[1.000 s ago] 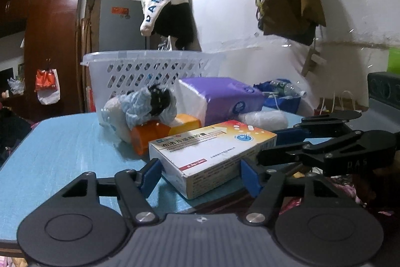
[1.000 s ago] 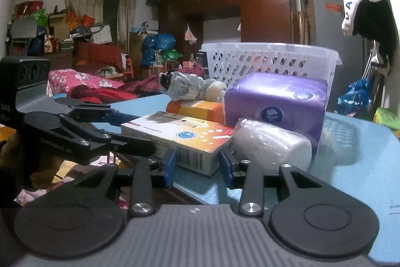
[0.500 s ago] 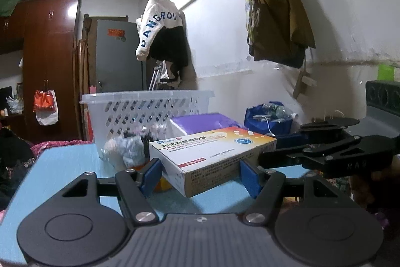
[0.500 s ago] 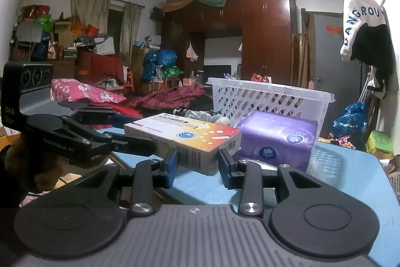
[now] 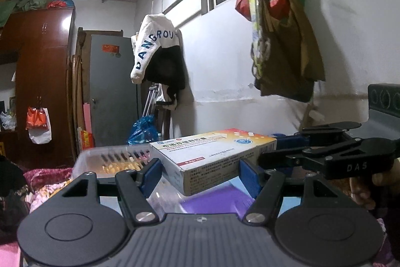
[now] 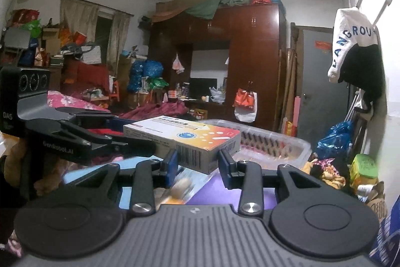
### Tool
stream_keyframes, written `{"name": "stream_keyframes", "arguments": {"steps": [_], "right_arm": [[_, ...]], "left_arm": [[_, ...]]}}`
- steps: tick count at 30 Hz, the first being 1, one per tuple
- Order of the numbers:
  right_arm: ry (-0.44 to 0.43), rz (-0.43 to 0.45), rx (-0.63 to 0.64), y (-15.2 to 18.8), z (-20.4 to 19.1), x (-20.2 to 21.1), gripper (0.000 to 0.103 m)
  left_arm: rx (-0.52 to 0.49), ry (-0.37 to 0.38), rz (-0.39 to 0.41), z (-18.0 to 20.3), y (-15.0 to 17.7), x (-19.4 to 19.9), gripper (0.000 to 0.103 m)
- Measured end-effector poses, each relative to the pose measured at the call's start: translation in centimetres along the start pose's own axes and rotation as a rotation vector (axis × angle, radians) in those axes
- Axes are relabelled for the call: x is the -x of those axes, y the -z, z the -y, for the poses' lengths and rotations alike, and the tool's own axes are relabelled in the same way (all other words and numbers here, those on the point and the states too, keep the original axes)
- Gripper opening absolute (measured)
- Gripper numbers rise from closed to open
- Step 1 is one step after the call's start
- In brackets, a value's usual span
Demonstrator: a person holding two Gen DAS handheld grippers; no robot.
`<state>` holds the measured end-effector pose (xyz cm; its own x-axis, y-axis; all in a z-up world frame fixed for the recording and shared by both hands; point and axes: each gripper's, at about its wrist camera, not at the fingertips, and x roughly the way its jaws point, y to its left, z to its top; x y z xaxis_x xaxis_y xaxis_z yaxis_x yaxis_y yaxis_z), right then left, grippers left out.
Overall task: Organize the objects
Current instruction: 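Lift the medicine box over the white basket and open the left gripper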
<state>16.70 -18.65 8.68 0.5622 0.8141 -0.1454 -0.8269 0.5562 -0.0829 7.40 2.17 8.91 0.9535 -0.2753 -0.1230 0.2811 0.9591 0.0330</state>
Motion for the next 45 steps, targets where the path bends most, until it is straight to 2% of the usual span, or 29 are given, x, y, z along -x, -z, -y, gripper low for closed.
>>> {"name": "stream_keyframes", "arguments": {"steps": [4,8,18,21,27,33,36,39,41,43,45], "right_arm": [[0.014,-0.043,-0.028,-1.7,2.2,-2.8,0.039],[0.032,-0.091,-0.055,-2.3,3.7,-5.4,0.039],[0.065,-0.250,-0.168,-0.8,6.8,-12.3,0.039],[0.077,-0.290,-0.178,-0.5,7.5,-13.5,0.039],[0.071,-0.370,-0.200,0.1,8.6,-14.8,0.039],[0.086,-0.402,-0.212,-0.3,9.7,-15.3,0.039],[0.075,-0.412,-0.246,0.0,10.2,-15.0,0.039],[0.096,-0.397,-0.262,-0.3,10.6,-14.4,0.049],[0.142,-0.361,-0.244,-1.0,10.7,-13.4,0.089],[0.169,-0.303,-0.228,-1.5,10.3,-11.4,0.101],[0.166,-0.263,-0.265,-1.4,10.1,-8.9,0.102]], "left_arm": [[0.014,-0.016,-0.037,-1.7,-2.5,-3.3,0.071],[0.049,-0.015,-0.098,-3.7,-3.5,-6.7,0.071],[0.191,0.001,-0.270,-9.7,-1.9,-14.5,0.071],[0.213,-0.002,-0.306,-10.6,-1.4,-15.7,0.070],[0.196,-0.038,-0.370,-10.9,-1.1,-17.6,0.070],[0.184,-0.060,-0.396,-10.5,-1.2,-18.5,0.070],[0.187,-0.059,-0.385,-10.6,-0.9,-18.3,0.071],[0.190,-0.073,-0.369,-10.7,-0.9,-17.6,0.079],[0.194,-0.088,-0.353,-10.8,-1.1,-16.5,0.079],[0.191,-0.081,-0.332,-10.4,-1.3,-14.8,0.079],[0.178,-0.076,-0.305,-9.7,-1.3,-12.4,0.079]]}}
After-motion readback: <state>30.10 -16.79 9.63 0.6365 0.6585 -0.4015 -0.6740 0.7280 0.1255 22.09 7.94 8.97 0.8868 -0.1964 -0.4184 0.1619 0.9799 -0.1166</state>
